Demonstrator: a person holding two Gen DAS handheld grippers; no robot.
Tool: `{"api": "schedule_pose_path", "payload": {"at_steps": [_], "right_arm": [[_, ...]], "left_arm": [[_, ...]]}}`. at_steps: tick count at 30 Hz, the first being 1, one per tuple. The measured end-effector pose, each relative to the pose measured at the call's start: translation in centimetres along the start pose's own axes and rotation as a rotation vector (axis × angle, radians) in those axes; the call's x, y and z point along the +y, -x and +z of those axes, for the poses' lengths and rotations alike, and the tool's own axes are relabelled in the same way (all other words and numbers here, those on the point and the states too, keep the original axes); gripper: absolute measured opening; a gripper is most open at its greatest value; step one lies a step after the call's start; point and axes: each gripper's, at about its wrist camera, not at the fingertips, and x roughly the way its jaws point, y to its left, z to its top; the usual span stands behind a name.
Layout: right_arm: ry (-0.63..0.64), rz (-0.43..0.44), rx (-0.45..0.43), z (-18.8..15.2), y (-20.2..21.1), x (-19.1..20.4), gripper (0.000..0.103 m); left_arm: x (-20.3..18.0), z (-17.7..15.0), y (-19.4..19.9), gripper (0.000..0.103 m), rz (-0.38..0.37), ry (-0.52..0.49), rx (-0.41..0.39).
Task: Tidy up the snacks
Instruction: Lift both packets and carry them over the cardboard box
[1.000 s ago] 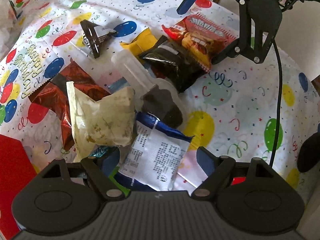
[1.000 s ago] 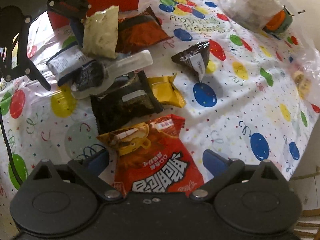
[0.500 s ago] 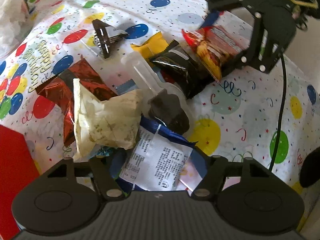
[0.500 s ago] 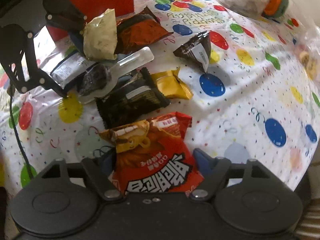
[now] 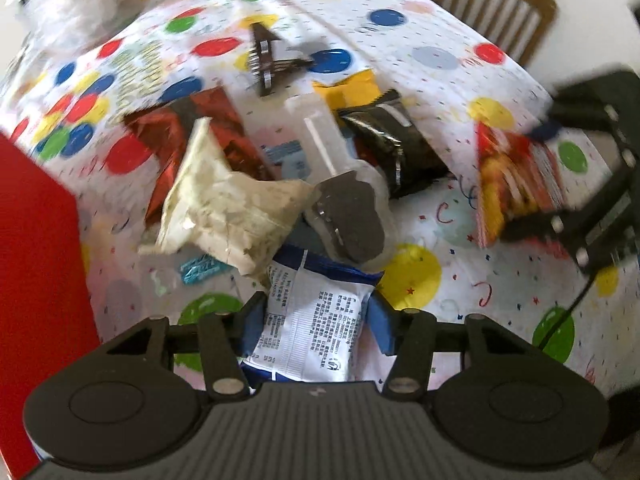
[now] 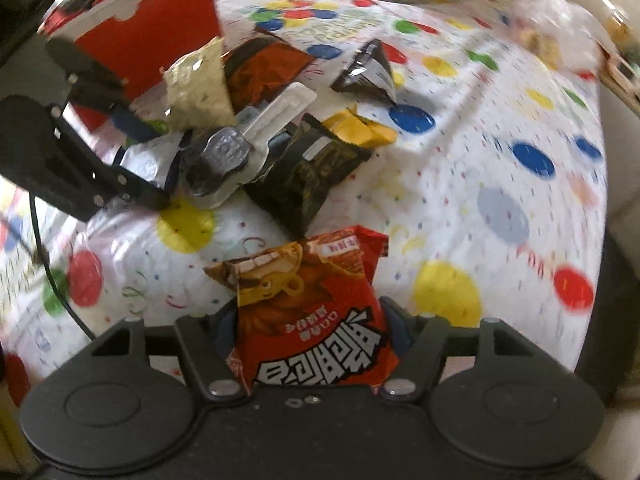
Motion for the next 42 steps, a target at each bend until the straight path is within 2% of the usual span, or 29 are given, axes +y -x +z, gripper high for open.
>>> {"api": "schedule_pose_path", "payload": {"at_steps": [10,16,20,31,42], "right_arm": [[-0.299,-0.048,-0.022,-2.1,1.9,1.3,0.068],[-0.444,-0.058,-0.031,-2.7,2.9,2.4,0.068],[-0.523,-0.062,-0.04,-2.6,3.7,3.5,0.068],[-0.586,-0.105,-0.115,0.1,6.9,7.5,0.068],[-0.593,-0.134,-0.213,6.0,9.0,13.2,0.067]], "left_arm": [[2.2,-2.4,1.4,0.052,-0.003,0.281,-0.009],[2.9,-4.1,2.9,0.052,-0.019,0.414,-0.018],[3.3,-4.9,4.4,0.052,0.005,0.484,-0.015],[6.7,-7.2,11.1,0.052,0.053,0.612,-0.099],[12.2,-8.9,16.9,0.052,0.109,0.629,-0.19]]}}
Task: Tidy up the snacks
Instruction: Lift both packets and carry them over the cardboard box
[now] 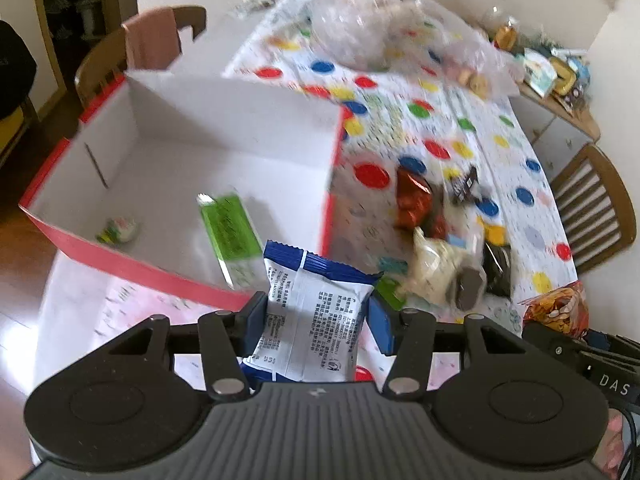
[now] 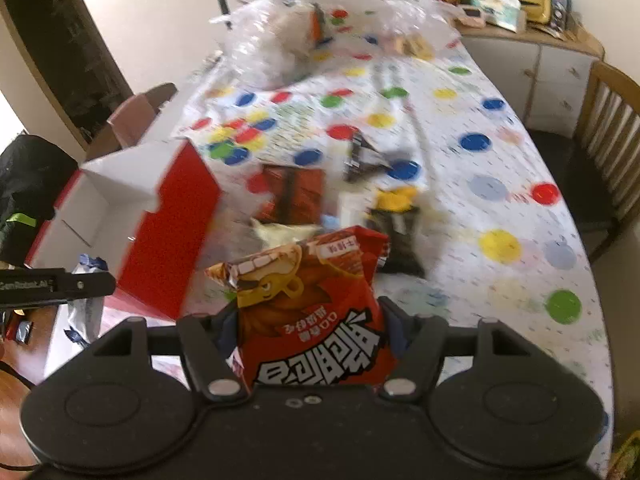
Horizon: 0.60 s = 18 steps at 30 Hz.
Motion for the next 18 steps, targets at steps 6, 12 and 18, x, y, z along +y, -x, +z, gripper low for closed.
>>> {"api": "schedule_pose_path", "payload": {"at_steps": [6,12,18], "right_arm": [[0.036,0.012,-0.05,1.7,0.1,5.3,0.067],[0.057,0.019,-0.066,3.1,-1.1,9.7,0.067],[0.074,0.029,-0.054,4.2,-3.1,13.6,0.067]], "left_arm": [[3.6,2.0,1.5,0.052,0.006,0.009,-0.039],[7.1,4.1,2.2,0.052,0.035,0.012,-0.068],[10.1,6.1,2.0,0.052,0.058,0.002,-0.082]]}}
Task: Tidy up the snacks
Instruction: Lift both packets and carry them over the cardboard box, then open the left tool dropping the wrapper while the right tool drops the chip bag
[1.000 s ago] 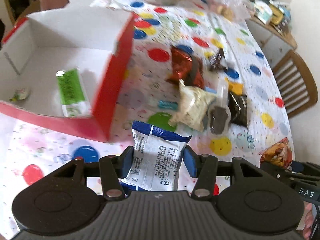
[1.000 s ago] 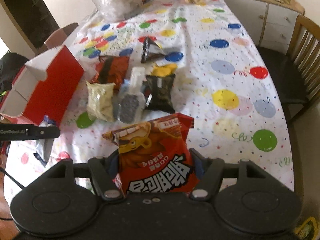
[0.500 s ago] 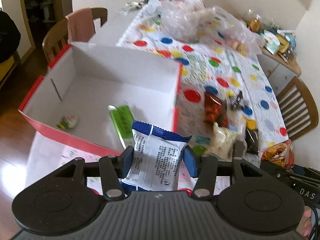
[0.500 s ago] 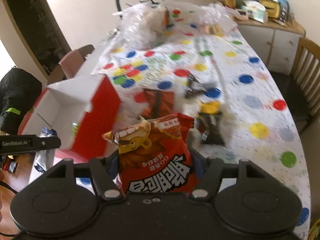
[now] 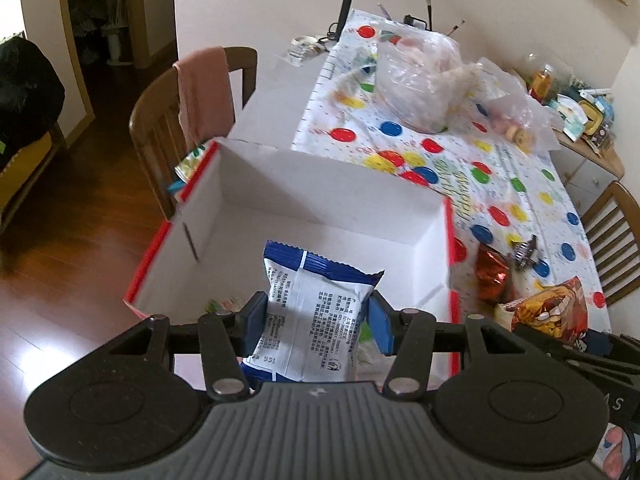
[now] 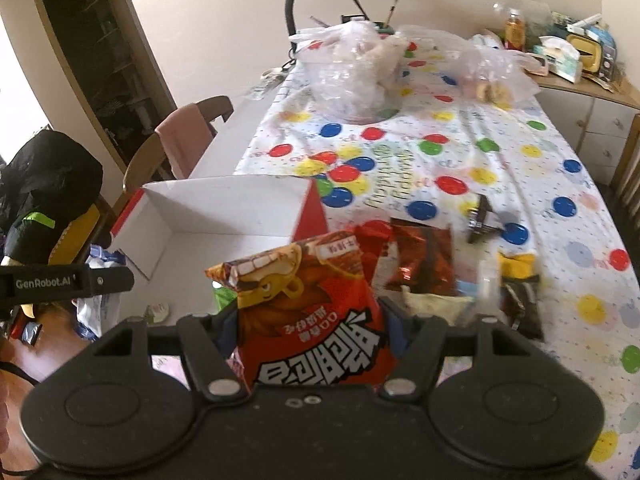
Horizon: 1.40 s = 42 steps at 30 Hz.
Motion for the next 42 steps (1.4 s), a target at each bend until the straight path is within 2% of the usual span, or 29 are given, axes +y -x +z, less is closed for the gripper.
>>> {"api": "schedule_pose_path", "payload": {"at_steps": [15,22,24,32,42], "right_arm": [[0.098,0.016,0.076,3.5,-8.3,6.9,0.067],[0.156,0.025,0.133,4.3,-12.0,8.8,0.067],[0.16,0.055,0.166,4.4,-12.9,9.2,0.066],[0.242,0.042,0.253,3.2,-16.0,11.0,0.066],[0.246,0.003,0.309,1.6,-18.1,10.4,0.066]], "left_arm": [[6.1,3.7,-4.7,0.052,0.051,-0.027,0.05],[7.8,4.8,-8.3,0.052,0.03,-0.034,0.141],[8.1,4.8,-9.4,0.052,0.02,-0.037,0.176],[7.5,4.1,-11.9,0.052,0.03,-0.103,0.235],[5.8,3.2,-13.2,0.051,0.043,-0.204,0.25]]}}
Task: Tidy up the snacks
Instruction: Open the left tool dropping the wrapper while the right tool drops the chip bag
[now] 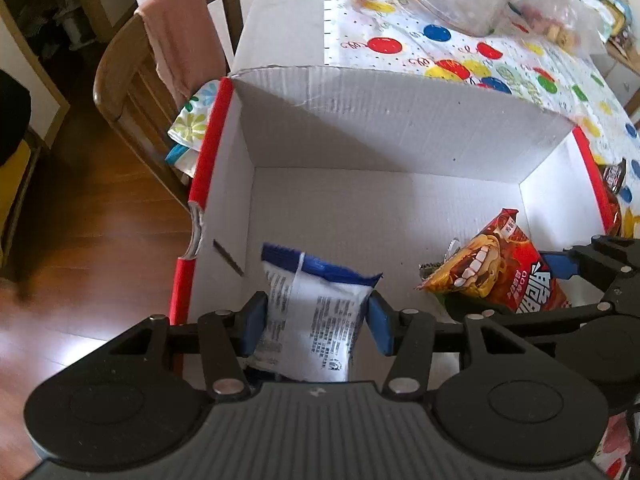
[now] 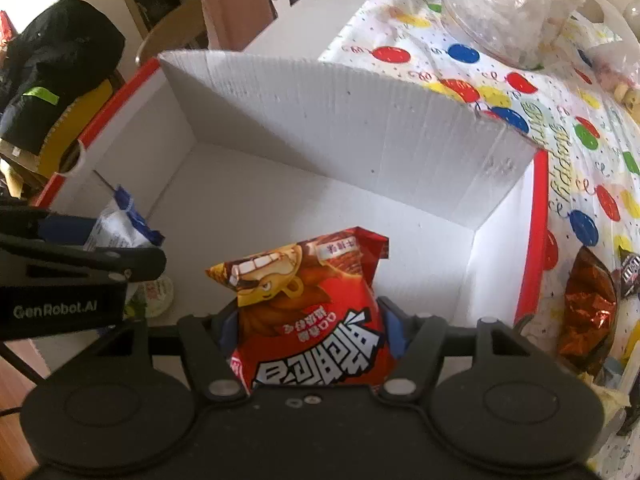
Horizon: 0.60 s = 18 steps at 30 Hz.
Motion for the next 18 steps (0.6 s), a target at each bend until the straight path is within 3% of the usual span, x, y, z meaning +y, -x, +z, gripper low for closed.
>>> {"api": "schedule_pose_path", "payload": {"at_steps": [6,18], "right_arm": [[0.008,-0.006,0.016,-0.3,-0.3,0.3,0.067],[0.013,0.015,-0.029,-0.8,1.8,0.7,0.073]], "left_arm": [[-0.6,-0.1,-0.3,0.051,0.028,-0.032,-0.004],[-0.2,-0.8,1.3,0.057,-0.012,-0.015,-0.057]]}}
